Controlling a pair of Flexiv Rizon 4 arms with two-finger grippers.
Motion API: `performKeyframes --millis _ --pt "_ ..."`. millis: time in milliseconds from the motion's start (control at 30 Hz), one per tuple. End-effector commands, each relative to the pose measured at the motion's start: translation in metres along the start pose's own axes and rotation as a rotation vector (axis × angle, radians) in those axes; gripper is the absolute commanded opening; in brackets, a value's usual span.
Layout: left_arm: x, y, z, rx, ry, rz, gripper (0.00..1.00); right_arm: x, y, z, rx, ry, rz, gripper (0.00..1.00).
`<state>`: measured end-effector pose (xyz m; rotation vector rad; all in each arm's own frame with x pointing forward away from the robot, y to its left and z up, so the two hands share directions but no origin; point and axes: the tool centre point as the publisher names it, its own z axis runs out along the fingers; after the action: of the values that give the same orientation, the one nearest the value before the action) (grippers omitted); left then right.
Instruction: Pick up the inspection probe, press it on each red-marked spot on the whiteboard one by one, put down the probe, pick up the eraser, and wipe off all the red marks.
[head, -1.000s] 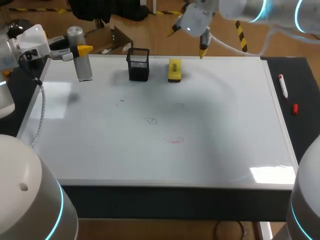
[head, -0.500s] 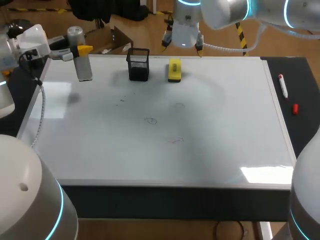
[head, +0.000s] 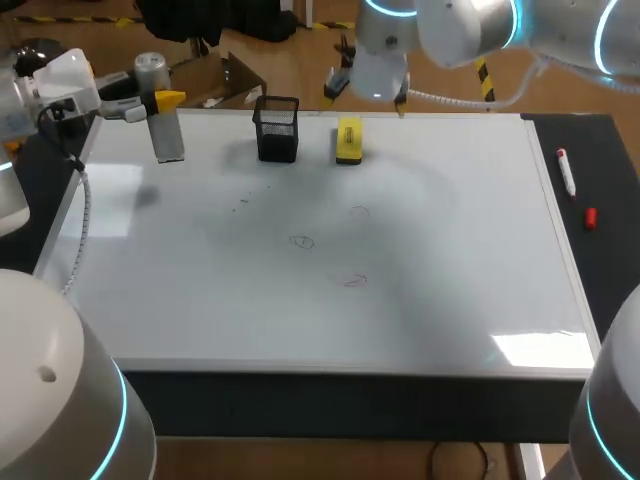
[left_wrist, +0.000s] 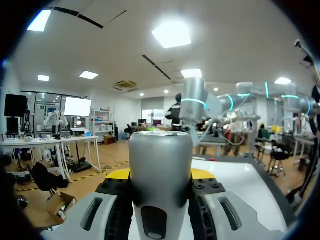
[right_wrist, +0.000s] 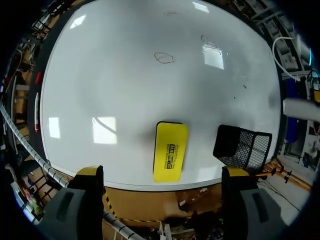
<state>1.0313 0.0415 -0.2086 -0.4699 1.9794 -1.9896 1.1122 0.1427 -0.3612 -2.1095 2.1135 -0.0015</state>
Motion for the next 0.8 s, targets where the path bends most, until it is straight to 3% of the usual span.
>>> performKeyframes --millis 33,400,467,800 --pt "0.001 -0.001 0.0 0.002 -0.003 0.002 0.0 -0.004 -0.004 0.002 -0.038 0.02 -0.016 1.0" --pt "0.001 -0.001 0.0 0.002 -0.003 0.002 0.0 -0.004 -0.006 0.018 -0.087 0.062 -0.009 1.0" --pt "0.001 -0.001 0.0 0.002 -0.003 0.002 0.0 -0.004 -0.013 0.011 -0.041 0.055 0.045 1.0" --pt "0.001 -0.001 0.0 0.002 -0.003 0.002 0.0 -0.004 -0.013 0.011 -0.041 0.055 0.045 1.0"
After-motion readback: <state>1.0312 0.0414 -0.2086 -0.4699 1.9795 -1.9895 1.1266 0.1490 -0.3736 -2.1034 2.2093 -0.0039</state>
